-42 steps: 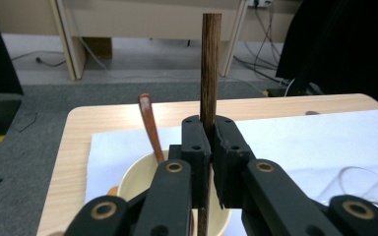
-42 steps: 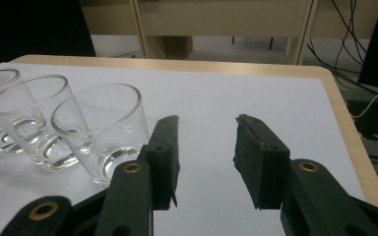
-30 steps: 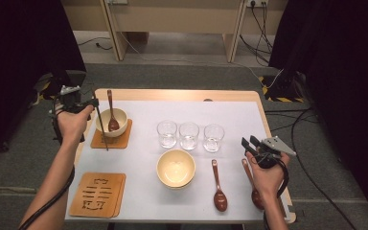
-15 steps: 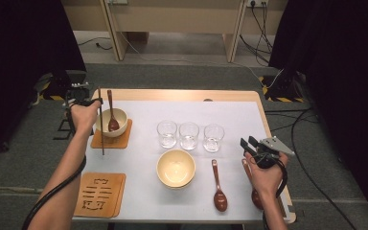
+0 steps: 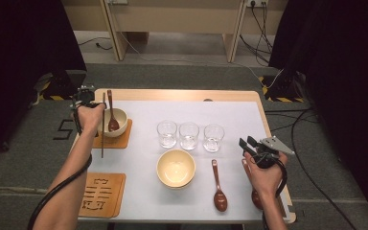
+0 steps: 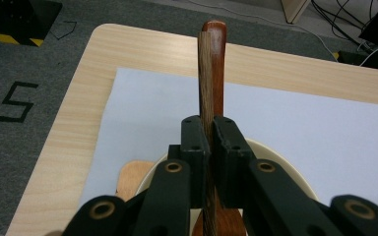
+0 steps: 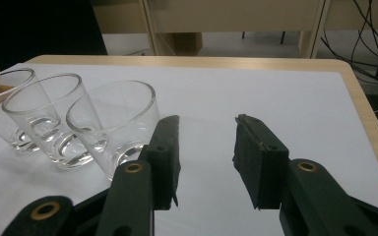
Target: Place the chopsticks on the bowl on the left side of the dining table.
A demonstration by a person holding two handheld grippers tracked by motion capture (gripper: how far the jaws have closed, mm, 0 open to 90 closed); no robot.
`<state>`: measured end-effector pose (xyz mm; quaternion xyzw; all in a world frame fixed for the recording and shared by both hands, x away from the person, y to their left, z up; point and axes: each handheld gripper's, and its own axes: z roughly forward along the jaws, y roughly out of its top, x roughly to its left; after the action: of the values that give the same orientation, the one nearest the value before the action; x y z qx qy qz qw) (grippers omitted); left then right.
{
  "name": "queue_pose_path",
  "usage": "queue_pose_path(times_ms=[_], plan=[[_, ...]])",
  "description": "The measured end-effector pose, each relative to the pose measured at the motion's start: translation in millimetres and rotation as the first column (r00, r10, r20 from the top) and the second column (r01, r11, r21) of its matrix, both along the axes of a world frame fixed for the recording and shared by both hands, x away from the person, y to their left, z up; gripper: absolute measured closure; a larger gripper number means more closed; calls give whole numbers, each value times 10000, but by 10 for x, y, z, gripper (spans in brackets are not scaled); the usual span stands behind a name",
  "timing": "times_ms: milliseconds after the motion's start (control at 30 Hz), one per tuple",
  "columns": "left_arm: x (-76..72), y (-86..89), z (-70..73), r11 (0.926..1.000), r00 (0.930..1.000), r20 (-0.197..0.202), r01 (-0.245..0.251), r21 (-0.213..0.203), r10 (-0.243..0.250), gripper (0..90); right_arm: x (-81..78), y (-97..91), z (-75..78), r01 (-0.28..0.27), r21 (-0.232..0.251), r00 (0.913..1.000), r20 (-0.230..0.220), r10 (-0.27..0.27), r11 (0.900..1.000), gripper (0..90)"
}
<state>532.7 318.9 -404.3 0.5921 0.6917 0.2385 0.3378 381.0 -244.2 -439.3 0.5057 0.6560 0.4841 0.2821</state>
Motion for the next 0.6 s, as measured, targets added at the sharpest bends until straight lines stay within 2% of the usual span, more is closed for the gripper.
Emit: queue_pose_path(times_ms=[600], plan=[[74,-21,-110,9999,9984,-550,-124,2,124,827,1,4,8,-30,-79,10000,35,31,10000,622]])
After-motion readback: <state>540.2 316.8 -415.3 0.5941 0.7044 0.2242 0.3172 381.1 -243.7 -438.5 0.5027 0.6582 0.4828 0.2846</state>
